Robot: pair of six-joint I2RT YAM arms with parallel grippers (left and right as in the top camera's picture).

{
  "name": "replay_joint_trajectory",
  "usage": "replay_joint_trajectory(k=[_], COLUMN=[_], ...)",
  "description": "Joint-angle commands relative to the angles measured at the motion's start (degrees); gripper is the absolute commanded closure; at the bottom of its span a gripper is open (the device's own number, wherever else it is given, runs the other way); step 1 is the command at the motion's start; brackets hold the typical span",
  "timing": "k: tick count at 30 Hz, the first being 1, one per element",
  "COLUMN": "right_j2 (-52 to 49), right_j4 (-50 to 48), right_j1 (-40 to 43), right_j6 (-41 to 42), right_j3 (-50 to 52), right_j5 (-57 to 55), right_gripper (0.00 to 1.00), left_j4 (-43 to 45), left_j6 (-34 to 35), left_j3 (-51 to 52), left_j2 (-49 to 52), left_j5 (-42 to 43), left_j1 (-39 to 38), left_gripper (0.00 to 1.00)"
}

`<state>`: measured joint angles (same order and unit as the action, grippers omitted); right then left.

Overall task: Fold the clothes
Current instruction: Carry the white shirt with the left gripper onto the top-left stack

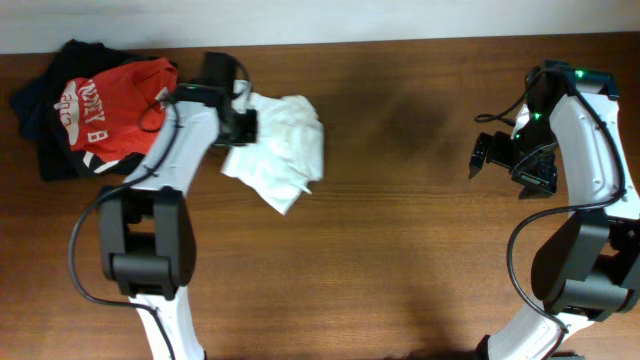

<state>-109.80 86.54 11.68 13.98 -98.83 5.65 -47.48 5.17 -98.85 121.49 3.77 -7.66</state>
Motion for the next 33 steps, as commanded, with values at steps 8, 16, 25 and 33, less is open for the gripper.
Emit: replay_joint_trajectory(k=[8, 16, 25, 33], right_j2=[0.42, 0.42, 0.42, 0.42], right_j4=[0.0, 0.0, 0.0, 0.0], right_j1=[-0.02, -0.02, -0.02, -0.02], right_j6=[0.44, 0.44, 0.44, 0.44], right_j3=[-0.33, -0.33, -0.33, -0.33], right_j5=[0.26, 0.28, 0.26, 0.28], right_gripper=[0.01, 0.01, 0.01, 0.01], left_j4=[-6.08, -12.85, -10.56, -7.17], left_j6=[-2.16, -0.22, -0.24, -0.28], left_j3=[-15.58, -34.07, -32.46, -32.44], left_j2=[-0.02, -0.13, 1.44, 9.14], left_j5=[-3.56, -3.78, -5.73, -6.8], left_j1=[10.32, 10.97, 21.57, 28.5], left_gripper=[1.0, 0.99, 1.0, 0.91])
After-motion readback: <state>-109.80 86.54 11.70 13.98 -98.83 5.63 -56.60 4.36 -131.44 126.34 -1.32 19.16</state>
